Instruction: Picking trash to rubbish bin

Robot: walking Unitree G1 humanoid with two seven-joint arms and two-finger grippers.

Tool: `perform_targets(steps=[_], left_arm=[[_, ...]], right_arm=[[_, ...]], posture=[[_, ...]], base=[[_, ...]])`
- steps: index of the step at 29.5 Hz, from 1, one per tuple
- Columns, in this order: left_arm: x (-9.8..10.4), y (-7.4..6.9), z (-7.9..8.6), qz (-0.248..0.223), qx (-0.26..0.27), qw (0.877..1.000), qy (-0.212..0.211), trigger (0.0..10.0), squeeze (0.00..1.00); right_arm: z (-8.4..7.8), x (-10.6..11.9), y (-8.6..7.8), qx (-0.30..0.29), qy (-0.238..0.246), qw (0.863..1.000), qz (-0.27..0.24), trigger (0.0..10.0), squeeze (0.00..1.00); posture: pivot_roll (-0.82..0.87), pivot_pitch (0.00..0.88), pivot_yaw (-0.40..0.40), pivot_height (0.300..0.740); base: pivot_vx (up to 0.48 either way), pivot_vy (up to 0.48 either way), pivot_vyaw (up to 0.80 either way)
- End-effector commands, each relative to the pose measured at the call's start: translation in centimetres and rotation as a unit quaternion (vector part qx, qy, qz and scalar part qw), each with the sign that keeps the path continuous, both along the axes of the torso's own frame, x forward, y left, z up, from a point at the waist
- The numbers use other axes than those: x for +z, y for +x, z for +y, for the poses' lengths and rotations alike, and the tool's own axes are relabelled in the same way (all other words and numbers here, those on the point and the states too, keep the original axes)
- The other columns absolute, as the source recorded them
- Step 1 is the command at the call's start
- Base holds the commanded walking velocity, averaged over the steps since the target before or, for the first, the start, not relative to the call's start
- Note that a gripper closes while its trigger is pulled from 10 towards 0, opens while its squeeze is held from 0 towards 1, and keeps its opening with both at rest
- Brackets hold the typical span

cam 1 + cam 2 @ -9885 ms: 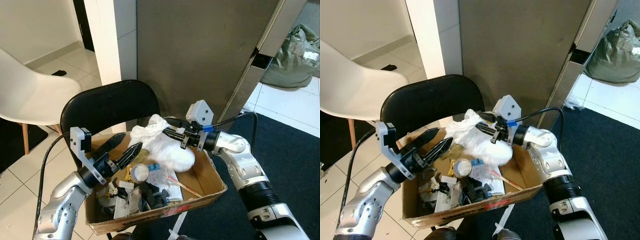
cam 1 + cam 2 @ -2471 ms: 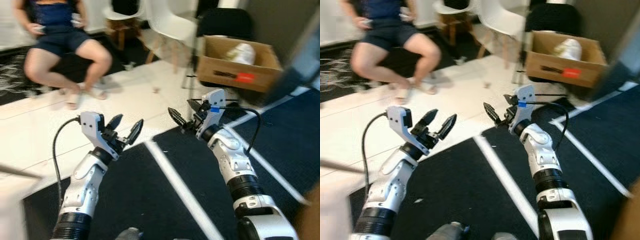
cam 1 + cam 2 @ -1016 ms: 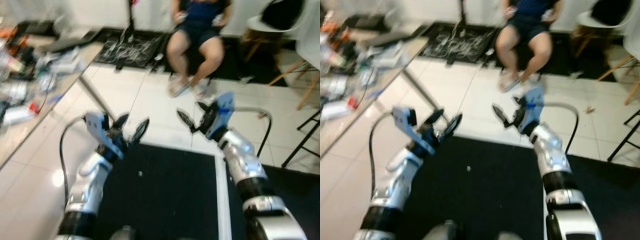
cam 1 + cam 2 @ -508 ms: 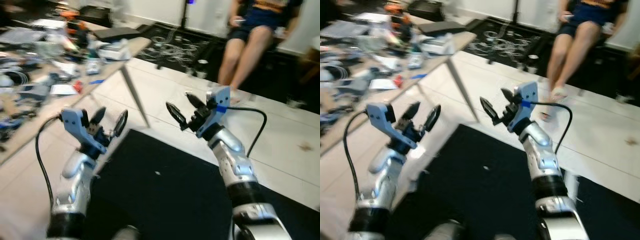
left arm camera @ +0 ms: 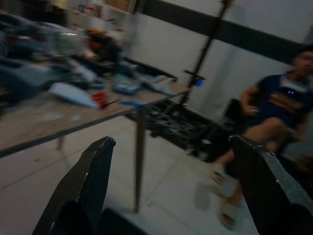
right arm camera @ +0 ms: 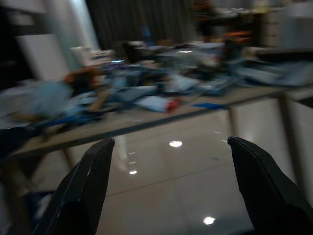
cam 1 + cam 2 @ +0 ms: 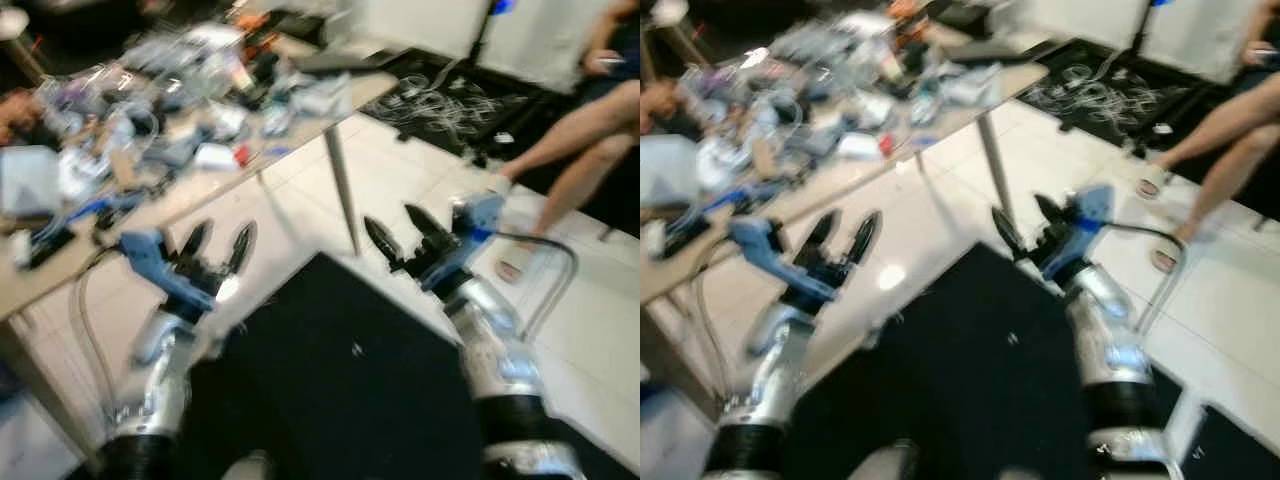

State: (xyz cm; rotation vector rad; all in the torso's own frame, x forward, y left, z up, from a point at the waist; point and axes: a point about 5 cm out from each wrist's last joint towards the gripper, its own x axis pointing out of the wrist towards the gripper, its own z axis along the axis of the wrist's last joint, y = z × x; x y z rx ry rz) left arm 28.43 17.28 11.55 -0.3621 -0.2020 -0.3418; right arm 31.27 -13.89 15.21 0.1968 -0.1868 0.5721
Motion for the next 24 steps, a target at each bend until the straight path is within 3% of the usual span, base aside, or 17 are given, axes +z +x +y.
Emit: perform_targets(steps=[1,9,14,24], left_arm=[[-0.09,-0.04,-0.3,0.001,-0.001,1.0,0.007,10.0,0.0],[-0.13,0.33,-0.82,0.003,0.0,1.0,0.005,10.0,0.0],[-0.24,0.65,-0.04,0.021,0.009,1.0,0.022,10.0,0.0],[-0.06,0.83,-0.35,0.015,-0.002,1.0,0.001,10.0,0.0]], right_arm=[[-0.32,-0.57,-0.23,-0.003,-0.007,1.0,0.016,10.0,0.0],[-0.43,-0.59,0.01,-0.009,-0.012,1.0,0.018,10.0,0.0],[0.3,-0.62,0.16,0.006,-0.002,1.0,0.018,10.0,0.0],[0.51,-0.17,0.5,0.011,-0.017,1.0,0.006,10.0,0.0]], posture=[[0.01,0.0,-0.003,0.74],[0.01,0.0,-0.023,0.74],[0.02,0.0,-0.004,0.74],[0.0,0.0,-0.008,0.74]], base=[[0.0,0.0,0.77],[0.0,0.0,0.77],[0.0,0.0,0.77],[0.0,0.0,0.76]])
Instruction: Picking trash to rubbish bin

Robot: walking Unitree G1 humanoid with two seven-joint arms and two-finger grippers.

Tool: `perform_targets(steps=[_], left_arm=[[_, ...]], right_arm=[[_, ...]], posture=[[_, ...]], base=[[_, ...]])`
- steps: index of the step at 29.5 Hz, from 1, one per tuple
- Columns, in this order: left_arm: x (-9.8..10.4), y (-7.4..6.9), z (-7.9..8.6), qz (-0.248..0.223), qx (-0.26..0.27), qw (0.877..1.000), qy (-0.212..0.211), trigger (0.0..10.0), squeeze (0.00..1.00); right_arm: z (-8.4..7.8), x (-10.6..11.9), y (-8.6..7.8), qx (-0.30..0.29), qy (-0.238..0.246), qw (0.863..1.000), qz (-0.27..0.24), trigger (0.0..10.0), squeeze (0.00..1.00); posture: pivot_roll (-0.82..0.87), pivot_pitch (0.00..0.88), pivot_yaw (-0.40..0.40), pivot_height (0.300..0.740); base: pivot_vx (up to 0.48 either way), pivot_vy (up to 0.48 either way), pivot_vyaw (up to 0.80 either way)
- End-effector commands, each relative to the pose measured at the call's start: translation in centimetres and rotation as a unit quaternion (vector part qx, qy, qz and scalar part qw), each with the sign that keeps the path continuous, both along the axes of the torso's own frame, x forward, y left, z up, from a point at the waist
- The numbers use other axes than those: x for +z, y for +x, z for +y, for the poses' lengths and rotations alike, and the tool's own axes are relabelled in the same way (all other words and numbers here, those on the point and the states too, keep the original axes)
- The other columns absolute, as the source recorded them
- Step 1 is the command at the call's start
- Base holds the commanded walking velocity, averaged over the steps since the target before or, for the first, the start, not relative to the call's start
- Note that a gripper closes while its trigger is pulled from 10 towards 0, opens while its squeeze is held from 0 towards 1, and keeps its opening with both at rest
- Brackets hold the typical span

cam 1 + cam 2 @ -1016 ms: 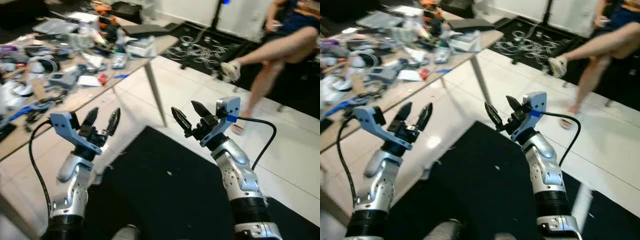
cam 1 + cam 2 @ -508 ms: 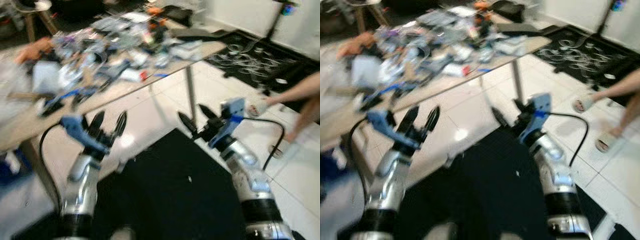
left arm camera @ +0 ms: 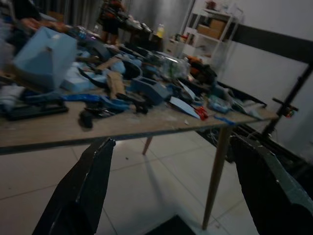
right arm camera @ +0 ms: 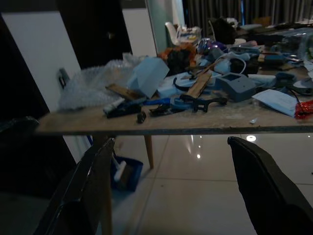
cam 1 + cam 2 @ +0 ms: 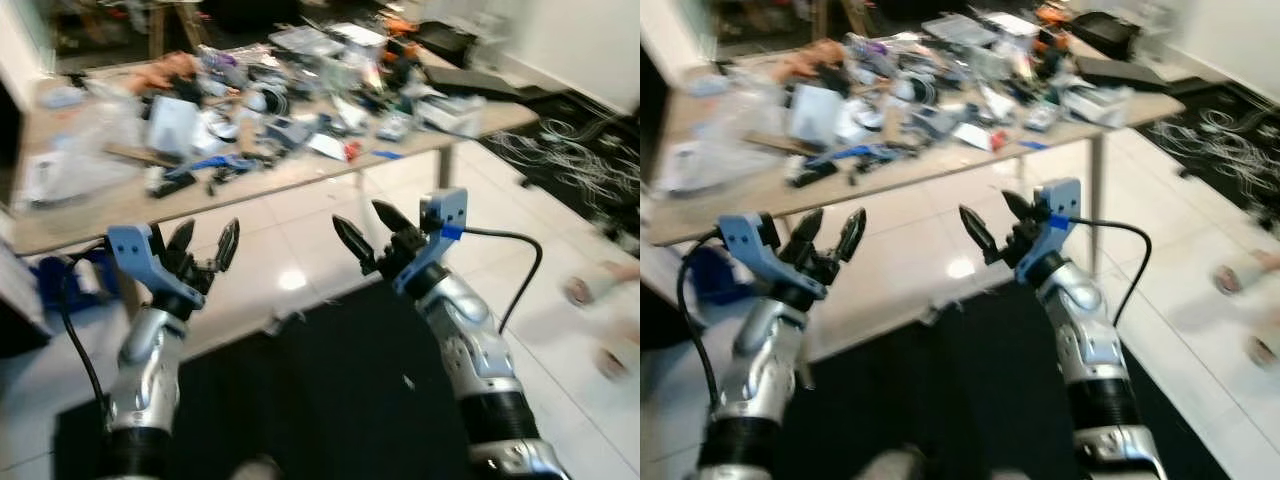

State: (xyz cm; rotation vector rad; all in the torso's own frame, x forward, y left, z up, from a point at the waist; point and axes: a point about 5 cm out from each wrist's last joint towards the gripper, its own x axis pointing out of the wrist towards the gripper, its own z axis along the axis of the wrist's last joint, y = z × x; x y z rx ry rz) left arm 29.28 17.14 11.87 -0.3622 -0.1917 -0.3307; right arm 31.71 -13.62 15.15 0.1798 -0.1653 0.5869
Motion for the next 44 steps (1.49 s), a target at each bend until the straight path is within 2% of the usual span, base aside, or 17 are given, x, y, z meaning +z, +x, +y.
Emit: perform_targets(steps=[1,14,20,28,34,38,43,44], left_arm=[[-0.3,0.0,-0.3,0.009,-0.007,1.0,-0.003,10.0,0.0],[0.3,0.4,-1.2,-0.003,-0.021,1.0,-0.014,10.0,0.0],[0.0,0.6,-1.3,0.008,-0.023,1.0,-0.009,10.0,0.0],[-1.1,1.1,-1.2,0.031,0.006,0.998,0.052,10.0,0.0],[-1.2,1.1,-1.0,0.034,0.014,0.997,0.063,10.0,0.0],[-1.3,1.1,-0.9,0.035,0.016,0.997,0.063,10.0,0.0],[-1.4,0.9,-0.9,0.032,0.018,0.997,0.067,10.0,0.0],[-1.6,0.3,-0.5,0.031,0.027,0.997,0.069,10.0,0.0]], right_arm=[[0.3,-0.1,0.1,0.005,-0.006,1.0,-0.001,10.0,0.0],[-0.6,-0.3,0.3,0.007,-0.021,1.0,0.003,10.0,0.0],[-0.7,-0.3,0.5,0.002,-0.02,1.0,0.008,10.0,0.0],[-1.4,-0.8,1.3,-0.04,-0.011,0.998,0.039,10.0,0.0],[-2.2,-1.3,1.5,-0.067,-0.005,0.996,0.059,10.0,0.0],[-2.2,-1.7,1.6,-0.068,-0.026,0.995,0.07,10.0,0.0],[-2.3,-1.6,1.4,-0.076,-0.029,0.995,0.06,10.0,0.0],[-2.6,-1.5,0.7,-0.088,-0.04,0.994,0.041,10.0,0.0]], posture=[[0.0,0.0,-0.008,0.74],[-0.01,0.0,-0.027,0.74],[-0.01,0.0,-0.027,0.74],[-0.01,0.0,-0.025,0.74],[0.0,0.0,-0.024,0.74],[0.0,0.0,-0.022,0.74],[0.0,0.0,-0.021,0.74],[0.0,0.0,-0.021,0.74]], base=[[0.0,0.0,0.76],[0.0,0.0,0.76],[0.0,0.0,0.72],[0.0,0.0,0.0],[0.0,0.0,0.0],[0.0,0.0,-0.2],[0.0,0.0,-0.58],[0.0,0.0,0.0]])
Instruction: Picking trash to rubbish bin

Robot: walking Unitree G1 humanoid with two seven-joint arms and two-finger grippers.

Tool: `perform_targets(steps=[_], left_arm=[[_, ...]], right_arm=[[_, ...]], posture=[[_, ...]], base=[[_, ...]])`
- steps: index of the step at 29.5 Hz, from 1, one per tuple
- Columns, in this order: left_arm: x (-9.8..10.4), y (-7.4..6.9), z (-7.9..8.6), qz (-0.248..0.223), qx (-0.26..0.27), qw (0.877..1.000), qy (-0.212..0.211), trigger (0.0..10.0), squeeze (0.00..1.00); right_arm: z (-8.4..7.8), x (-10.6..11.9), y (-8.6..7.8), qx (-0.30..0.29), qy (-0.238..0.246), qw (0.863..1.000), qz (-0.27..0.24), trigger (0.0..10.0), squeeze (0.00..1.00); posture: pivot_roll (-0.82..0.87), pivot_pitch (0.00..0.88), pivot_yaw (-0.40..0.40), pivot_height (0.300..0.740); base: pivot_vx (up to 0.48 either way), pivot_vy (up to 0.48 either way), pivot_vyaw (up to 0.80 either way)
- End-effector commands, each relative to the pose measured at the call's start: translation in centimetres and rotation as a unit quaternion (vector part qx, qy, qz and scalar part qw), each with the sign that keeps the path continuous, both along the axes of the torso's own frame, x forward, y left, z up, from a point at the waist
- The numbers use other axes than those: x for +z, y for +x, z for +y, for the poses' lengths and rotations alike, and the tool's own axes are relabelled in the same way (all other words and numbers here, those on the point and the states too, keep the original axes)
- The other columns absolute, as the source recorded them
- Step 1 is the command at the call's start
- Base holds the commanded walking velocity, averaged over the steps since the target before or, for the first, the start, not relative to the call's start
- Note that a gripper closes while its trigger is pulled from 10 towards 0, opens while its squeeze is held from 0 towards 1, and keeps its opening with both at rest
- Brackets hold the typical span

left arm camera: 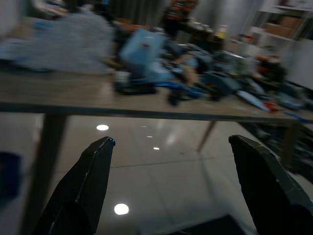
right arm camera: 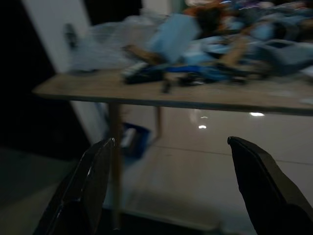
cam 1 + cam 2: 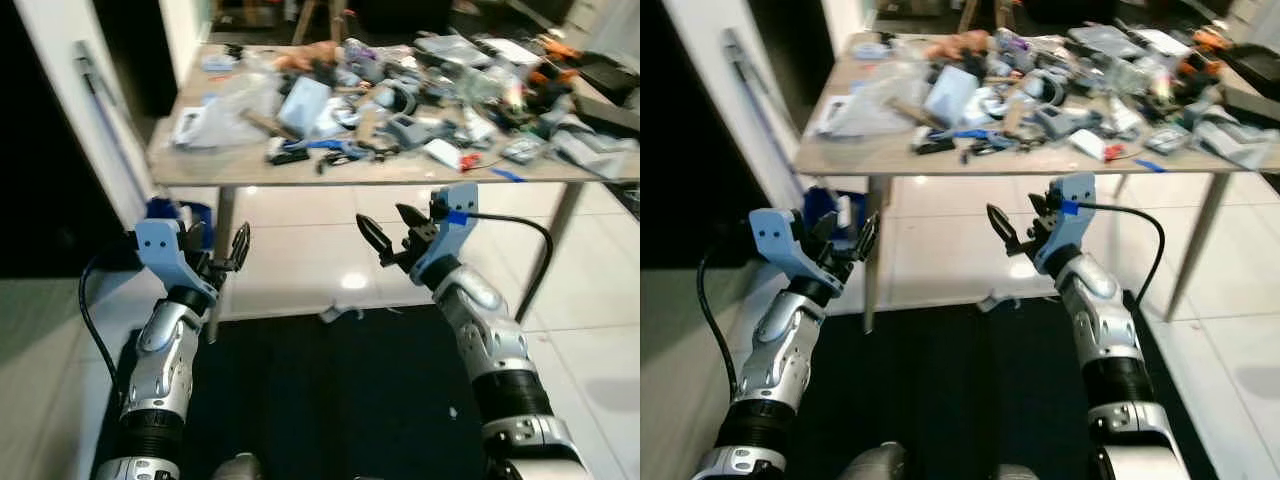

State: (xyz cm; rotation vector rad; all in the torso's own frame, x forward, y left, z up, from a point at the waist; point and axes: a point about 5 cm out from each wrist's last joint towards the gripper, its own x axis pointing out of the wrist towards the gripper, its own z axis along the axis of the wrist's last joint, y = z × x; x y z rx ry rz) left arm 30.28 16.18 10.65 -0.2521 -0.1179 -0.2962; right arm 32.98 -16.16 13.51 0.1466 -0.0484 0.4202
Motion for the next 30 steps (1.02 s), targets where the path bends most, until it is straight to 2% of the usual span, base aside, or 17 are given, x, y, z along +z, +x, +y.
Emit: perform_targets(steps=[1,5,6,9,17,19,22,30], left_arm=[[-0.5,-1.0,0.5,0.001,0.012,1.0,0.01,10.0,0.0],[-0.9,-2.5,0.6,0.003,0.018,1.0,0.011,10.0,0.0],[-0.9,-2.5,0.6,0.003,0.018,1.0,0.011,10.0,0.0],[-1.4,-3.6,0.4,0.009,0.023,1.0,0.011,10.0,0.0],[-0.9,-4.2,0.7,-0.001,0.035,0.999,0.014,10.0,0.0],[-0.8,-5.0,0.2,-0.004,0.028,0.999,0.016,10.0,0.0],[-1.1,-5.1,-0.1,-0.003,0.021,1.0,0.021,10.0,0.0],[-0.9,-4.6,-0.2,-0.011,0.002,1.0,0.017,10.0,0.0]], right_arm=[[-0.1,0.3,-0.9,-0.009,-0.021,0.999,-0.033,10.0,0.0],[-0.4,0.8,-2.5,-0.004,-0.032,0.997,-0.074,10.0,0.0],[-0.4,0.8,-2.5,-0.004,-0.032,0.997,-0.074,10.0,0.0],[-1.2,0.1,-4.0,-0.001,-0.047,0.996,-0.078,10.0,0.0],[-1.9,0.3,-4.8,-0.007,-0.043,0.996,-0.084,10.0,0.0],[-1.3,0.2,-5.8,0.009,-0.036,0.996,-0.083,10.0,0.0],[-0.6,-0.3,-6.2,0.028,-0.028,0.996,-0.075,10.0,0.0],[-0.3,-0.3,-5.9,0.04,-0.013,0.997,-0.072,10.0,0.0]], posture=[[0.0,0.0,-0.021,0.74],[0.0,0.0,-0.02,0.74],[0.0,0.0,-0.02,0.74],[-0.01,0.0,-0.02,0.74],[-0.01,0.0,-0.021,0.74],[-0.01,0.0,-0.022,0.74],[-0.01,0.0,-0.019,0.74],[-0.01,0.0,-0.015,0.74]], base=[[0.0,0.0,0.0],[0.0,0.0,0.0],[0.0,0.0,0.0],[0.0,0.0,0.0],[0.0,0.0,0.0],[0.0,0.0,0.0],[0.0,0.0,0.0],[0.0,0.0,0.0]])
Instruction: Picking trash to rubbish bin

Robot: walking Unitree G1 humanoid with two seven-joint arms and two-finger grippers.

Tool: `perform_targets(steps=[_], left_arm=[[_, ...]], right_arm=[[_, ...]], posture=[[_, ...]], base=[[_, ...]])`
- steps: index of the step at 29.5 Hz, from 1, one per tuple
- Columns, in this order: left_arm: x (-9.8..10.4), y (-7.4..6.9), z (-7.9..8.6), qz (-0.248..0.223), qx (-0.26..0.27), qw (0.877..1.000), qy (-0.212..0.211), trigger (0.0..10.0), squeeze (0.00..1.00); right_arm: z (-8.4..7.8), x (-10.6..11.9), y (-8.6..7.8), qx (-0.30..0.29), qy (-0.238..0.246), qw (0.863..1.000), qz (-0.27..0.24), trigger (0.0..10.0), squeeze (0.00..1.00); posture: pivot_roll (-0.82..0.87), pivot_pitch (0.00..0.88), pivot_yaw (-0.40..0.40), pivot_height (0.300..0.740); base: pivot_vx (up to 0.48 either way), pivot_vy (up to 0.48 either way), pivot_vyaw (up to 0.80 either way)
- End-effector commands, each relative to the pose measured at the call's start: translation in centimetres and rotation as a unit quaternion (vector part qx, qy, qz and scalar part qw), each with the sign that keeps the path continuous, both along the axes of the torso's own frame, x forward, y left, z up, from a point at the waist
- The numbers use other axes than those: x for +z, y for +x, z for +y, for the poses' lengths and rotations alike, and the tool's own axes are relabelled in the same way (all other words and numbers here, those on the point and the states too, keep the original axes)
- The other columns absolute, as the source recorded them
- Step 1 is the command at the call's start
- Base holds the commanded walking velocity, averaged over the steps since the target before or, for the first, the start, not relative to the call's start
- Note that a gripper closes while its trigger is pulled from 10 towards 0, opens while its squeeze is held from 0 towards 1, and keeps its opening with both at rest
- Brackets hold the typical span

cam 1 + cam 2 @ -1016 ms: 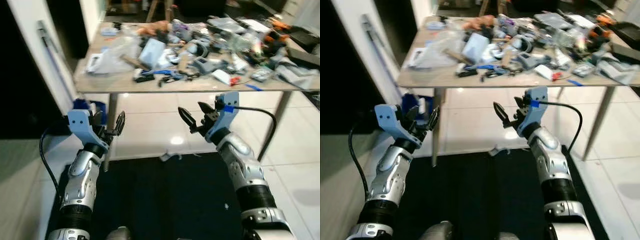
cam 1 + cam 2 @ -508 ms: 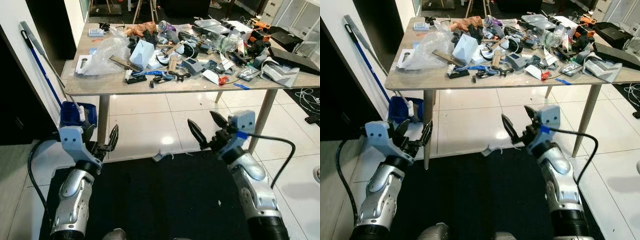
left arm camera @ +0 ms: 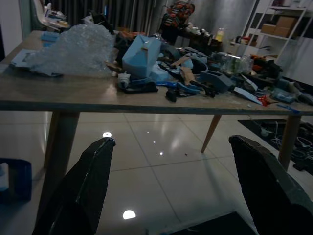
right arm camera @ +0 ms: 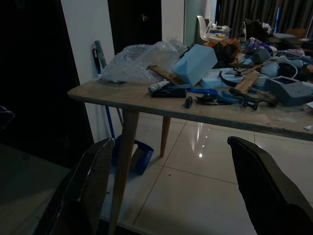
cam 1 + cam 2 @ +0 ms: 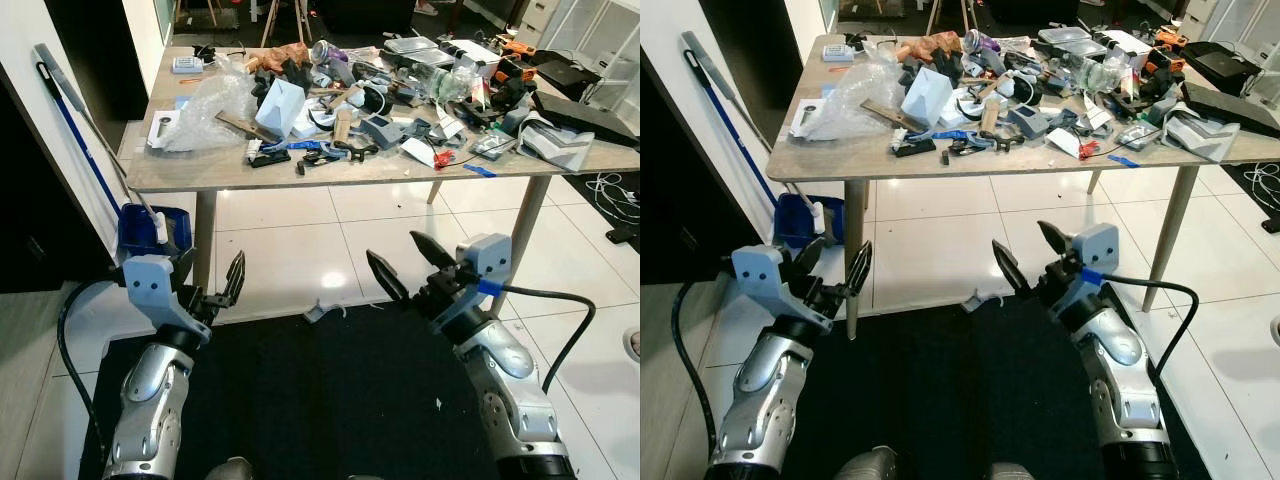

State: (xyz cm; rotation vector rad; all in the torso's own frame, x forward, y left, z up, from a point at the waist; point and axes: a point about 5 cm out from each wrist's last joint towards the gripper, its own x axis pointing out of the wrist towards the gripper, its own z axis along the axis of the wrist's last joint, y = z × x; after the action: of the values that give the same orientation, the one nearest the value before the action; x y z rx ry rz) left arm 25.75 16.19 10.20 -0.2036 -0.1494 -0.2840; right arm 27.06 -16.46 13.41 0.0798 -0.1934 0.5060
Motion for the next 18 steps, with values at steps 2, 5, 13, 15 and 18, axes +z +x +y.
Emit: perform_targets(steps=[2,5,13,15,18], left_arm=[[-0.53,-0.13,-0.34,0.008,-0.018,1.0,-0.007,10.0,0.0],[-0.52,-0.14,-0.39,0.007,-0.023,1.0,-0.009,10.0,0.0],[-0.76,-0.17,-0.83,0.003,-0.043,0.999,-0.019,10.0,0.0],[-0.82,-0.18,-0.89,0.003,-0.046,0.999,-0.02,10.0,0.0],[-0.88,-0.21,-1.04,0.001,-0.054,0.998,-0.021,10.0,0.0]], right_arm=[[0.0,-0.33,0.05,0.003,0.007,1.0,0.011,10.0,0.0],[0.02,-0.35,0.08,0.005,0.007,1.0,0.011,10.0,0.0],[-0.08,-0.72,0.1,0.011,0.014,1.0,0.022,10.0,0.0],[-0.1,-0.79,0.11,0.012,0.014,1.0,0.023,10.0,0.0],[-0.13,-0.93,0.12,0.015,0.012,1.0,0.024,10.0,0.0]], posture=[[-0.01,0.0,-0.013,0.74],[-0.01,0.0,-0.013,0.74],[-0.01,0.0,-0.027,0.74],[-0.01,0.0,-0.028,0.74],[-0.01,0.0,-0.028,0.74]], base=[[0.0,0.0,0.0],[0.0,0.0,0.0],[0.0,0.0,0.0],[0.259,0.0,0.0],[0.281,0.0,0.0]])
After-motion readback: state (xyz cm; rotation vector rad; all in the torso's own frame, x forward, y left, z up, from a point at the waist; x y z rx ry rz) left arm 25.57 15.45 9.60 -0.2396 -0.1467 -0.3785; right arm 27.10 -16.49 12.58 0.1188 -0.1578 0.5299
